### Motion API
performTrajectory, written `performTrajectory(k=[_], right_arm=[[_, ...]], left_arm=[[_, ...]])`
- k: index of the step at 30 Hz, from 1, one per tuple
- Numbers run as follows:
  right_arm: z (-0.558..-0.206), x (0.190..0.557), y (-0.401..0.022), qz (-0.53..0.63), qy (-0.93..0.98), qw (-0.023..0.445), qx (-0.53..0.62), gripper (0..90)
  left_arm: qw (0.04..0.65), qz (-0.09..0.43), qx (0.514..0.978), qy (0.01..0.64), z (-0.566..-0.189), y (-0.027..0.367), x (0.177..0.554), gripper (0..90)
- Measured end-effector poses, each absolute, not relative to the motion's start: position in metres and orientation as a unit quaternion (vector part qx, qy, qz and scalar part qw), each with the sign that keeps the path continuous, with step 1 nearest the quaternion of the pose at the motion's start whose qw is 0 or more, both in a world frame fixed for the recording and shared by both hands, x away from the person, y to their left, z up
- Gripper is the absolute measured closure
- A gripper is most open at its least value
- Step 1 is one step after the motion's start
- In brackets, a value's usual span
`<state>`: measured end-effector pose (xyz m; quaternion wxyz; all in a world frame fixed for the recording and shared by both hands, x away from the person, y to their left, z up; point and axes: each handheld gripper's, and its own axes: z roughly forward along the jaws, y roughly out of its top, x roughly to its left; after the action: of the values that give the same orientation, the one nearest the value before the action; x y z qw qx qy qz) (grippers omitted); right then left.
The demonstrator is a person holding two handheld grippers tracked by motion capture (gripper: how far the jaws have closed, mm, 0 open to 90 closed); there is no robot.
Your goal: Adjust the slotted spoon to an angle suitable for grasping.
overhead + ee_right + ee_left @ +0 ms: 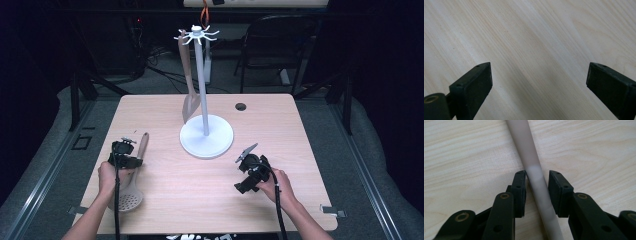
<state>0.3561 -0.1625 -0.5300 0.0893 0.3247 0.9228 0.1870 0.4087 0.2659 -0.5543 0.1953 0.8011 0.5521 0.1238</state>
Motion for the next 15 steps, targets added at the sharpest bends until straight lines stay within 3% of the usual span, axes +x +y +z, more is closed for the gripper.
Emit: performTrajectory(k=[15], right_arm=[[-0.5321, 0.3559, -0.1605, 0.187, 0.924, 0.084, 0.323, 6.2]], left_arm=[[0.180, 0.120, 0.800, 0.559, -0.5559, 0.2616, 0.4159, 66.9]])
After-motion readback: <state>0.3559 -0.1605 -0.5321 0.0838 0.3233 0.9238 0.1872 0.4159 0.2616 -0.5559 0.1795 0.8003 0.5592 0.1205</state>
